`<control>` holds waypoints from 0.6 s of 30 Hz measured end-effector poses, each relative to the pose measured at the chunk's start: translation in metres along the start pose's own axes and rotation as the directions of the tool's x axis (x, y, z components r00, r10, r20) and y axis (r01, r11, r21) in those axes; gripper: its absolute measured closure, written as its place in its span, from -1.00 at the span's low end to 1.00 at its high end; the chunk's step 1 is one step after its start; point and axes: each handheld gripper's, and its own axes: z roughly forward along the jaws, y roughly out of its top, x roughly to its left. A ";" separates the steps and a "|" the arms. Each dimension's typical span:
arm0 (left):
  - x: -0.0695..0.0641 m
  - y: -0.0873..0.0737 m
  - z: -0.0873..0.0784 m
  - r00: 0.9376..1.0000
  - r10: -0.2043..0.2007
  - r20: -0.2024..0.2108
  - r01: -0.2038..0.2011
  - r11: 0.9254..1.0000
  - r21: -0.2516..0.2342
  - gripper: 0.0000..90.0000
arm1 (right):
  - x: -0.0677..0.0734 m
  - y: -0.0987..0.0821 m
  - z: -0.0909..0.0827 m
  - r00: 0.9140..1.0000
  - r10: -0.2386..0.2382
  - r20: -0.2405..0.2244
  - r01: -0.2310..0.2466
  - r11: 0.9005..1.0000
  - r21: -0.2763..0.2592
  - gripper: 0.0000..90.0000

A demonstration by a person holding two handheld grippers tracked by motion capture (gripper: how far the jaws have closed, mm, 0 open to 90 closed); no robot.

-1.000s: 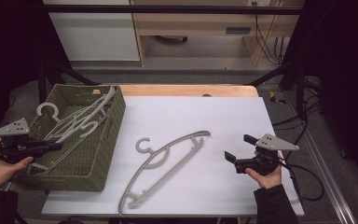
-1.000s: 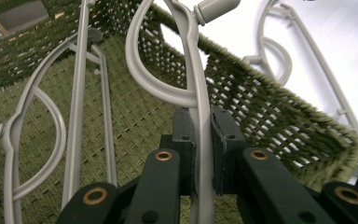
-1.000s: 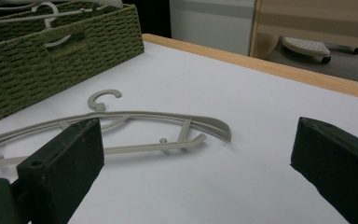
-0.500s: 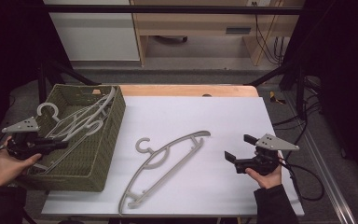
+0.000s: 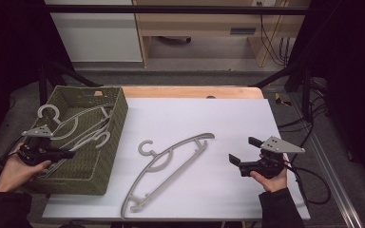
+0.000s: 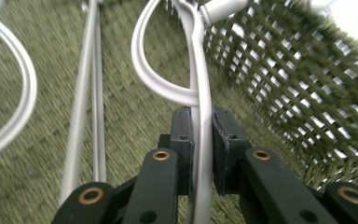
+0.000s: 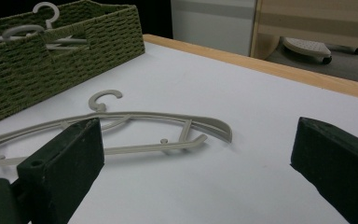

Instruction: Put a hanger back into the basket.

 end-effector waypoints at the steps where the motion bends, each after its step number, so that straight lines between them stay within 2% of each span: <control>1: -0.003 0.001 0.004 0.999 0.008 -0.043 -0.007 1.000 0.028 0.70 | 0.000 0.000 0.000 1.000 0.000 0.000 0.000 1.000 0.001 -0.94; 4: -0.005 0.002 0.003 0.998 0.011 -0.062 -0.009 1.000 0.030 0.55 | 0.000 0.000 0.001 1.000 -0.003 0.000 0.003 1.000 0.001 -0.94; 6: -0.008 0.004 0.000 0.997 0.019 -0.078 -0.018 1.000 0.010 0.37 | 0.000 0.000 0.001 1.000 -0.004 -0.002 0.004 1.000 0.004 -0.94; 7: -0.013 0.008 -0.005 0.992 0.038 -0.118 -0.040 0.999 -0.013 0.27 | 0.000 0.000 0.001 1.000 -0.003 -0.002 0.003 1.000 0.003 -0.94; 10: -0.020 0.014 -0.008 0.984 0.084 -0.156 -0.088 0.996 -0.022 0.09 | 0.000 0.000 0.001 1.000 -0.004 -0.003 0.004 1.000 0.004 -0.94; 12: -0.022 0.016 -0.006 0.983 0.084 -0.165 -0.090 0.995 -0.031 0.03 | 0.000 0.000 0.001 1.000 -0.005 -0.004 0.005 1.000 0.002 -0.94; 14: -0.027 0.021 0.003 0.981 0.099 -0.168 -0.100 0.995 0.004 0.00 | 0.000 0.000 0.001 1.000 -0.005 -0.004 0.005 1.000 0.003 -0.94; 16: -0.029 0.023 0.013 0.975 0.112 -0.189 -0.110 0.994 0.022 -0.01 | 0.000 0.000 0.001 1.000 -0.005 -0.005 0.005 1.000 0.004 -0.94; 17: -0.029 0.023 0.013 0.975 0.112 -0.189 -0.110 0.994 0.022 -0.01 | 0.000 0.000 0.001 1.000 -0.006 -0.004 0.006 1.000 0.004 -0.94; 18: -0.030 0.025 0.021 0.973 0.126 -0.194 -0.114 0.991 0.070 0.00 | 0.000 0.000 0.001 1.000 -0.006 -0.004 0.006 1.000 0.004 -0.94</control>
